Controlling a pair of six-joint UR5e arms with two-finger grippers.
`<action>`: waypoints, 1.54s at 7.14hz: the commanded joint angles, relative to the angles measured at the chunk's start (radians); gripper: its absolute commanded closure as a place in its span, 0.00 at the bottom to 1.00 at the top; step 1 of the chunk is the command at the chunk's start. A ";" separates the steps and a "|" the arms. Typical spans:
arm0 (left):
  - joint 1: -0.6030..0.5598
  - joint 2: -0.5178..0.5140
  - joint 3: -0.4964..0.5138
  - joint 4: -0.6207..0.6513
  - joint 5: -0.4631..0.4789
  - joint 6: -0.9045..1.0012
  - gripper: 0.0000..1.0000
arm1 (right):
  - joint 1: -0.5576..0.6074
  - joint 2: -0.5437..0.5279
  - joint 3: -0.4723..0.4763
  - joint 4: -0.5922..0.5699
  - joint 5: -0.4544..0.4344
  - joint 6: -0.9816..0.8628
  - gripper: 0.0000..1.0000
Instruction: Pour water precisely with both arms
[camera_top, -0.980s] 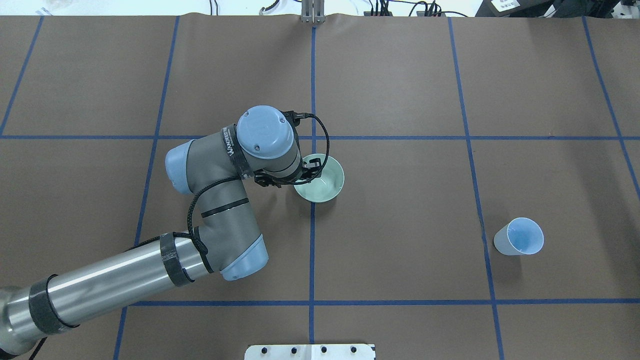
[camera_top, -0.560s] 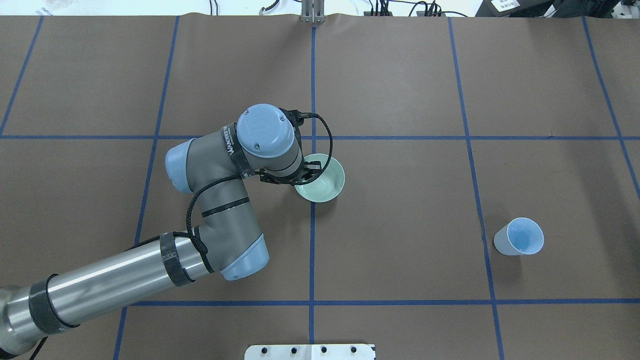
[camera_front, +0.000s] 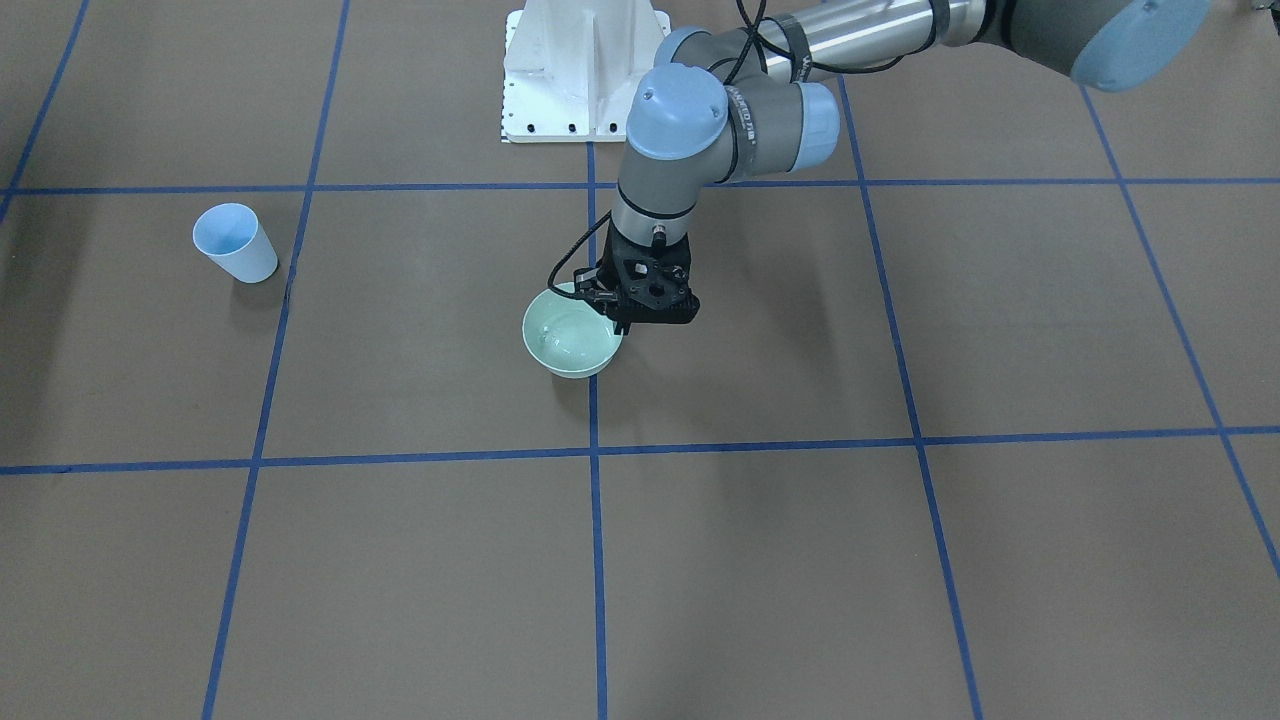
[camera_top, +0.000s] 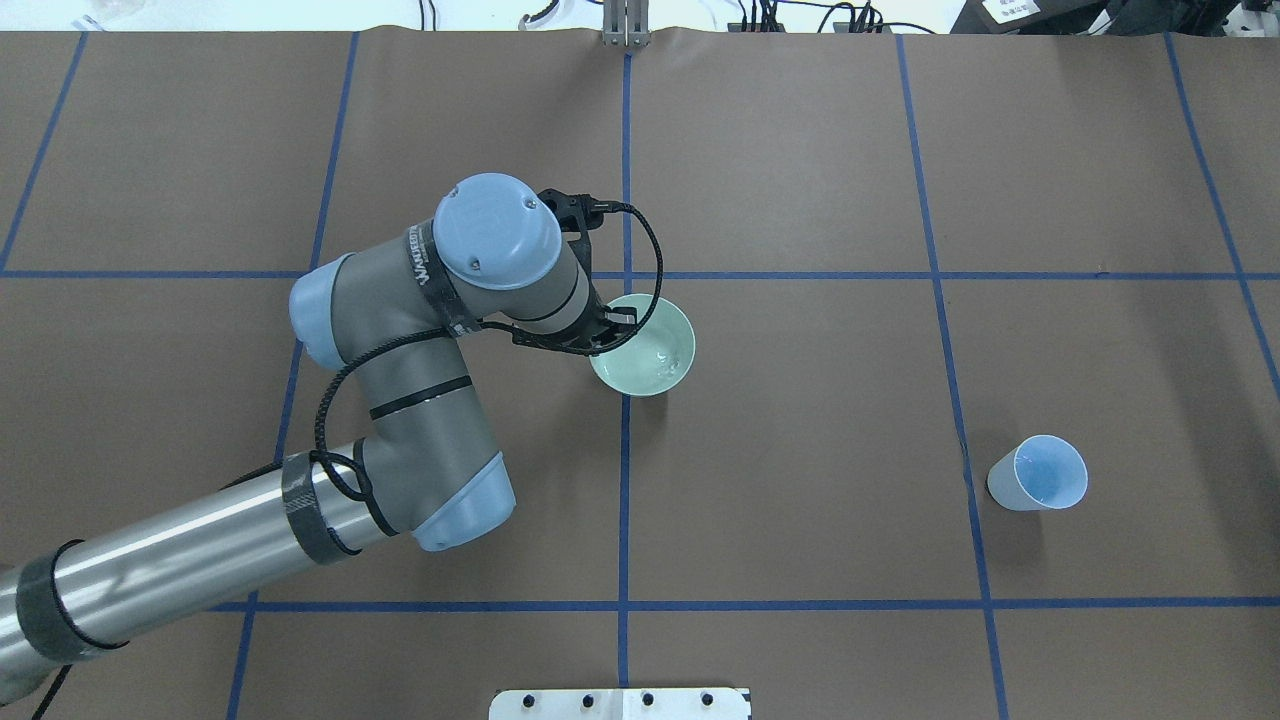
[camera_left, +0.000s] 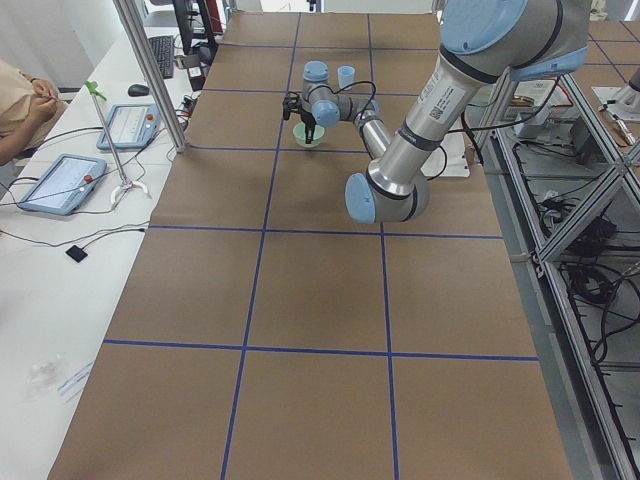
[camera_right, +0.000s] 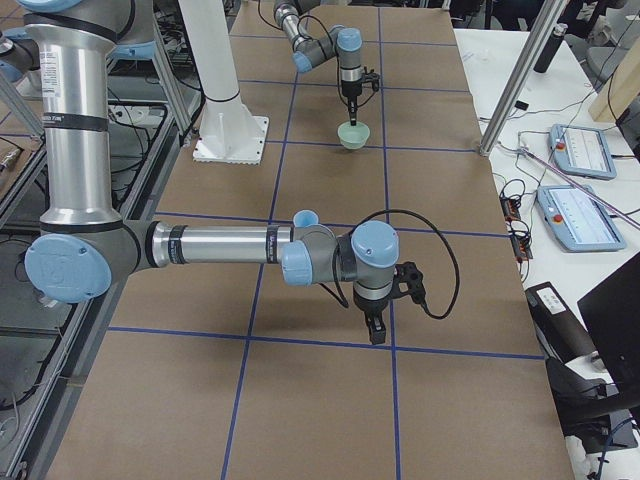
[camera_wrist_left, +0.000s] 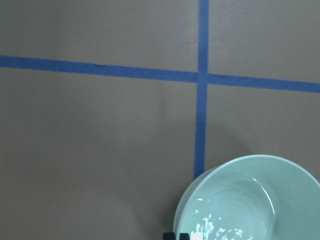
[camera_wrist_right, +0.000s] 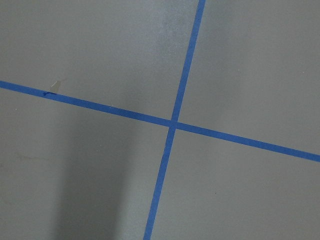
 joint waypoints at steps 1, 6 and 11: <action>-0.097 0.202 -0.169 0.005 -0.102 0.171 1.00 | 0.000 -0.002 -0.003 0.003 -0.001 -0.001 0.00; -0.348 0.623 -0.267 -0.089 -0.250 0.647 1.00 | 0.000 -0.002 -0.001 0.003 -0.014 -0.002 0.00; -0.516 0.736 -0.123 -0.179 -0.343 1.001 1.00 | 0.000 0.000 0.006 0.003 -0.016 -0.001 0.00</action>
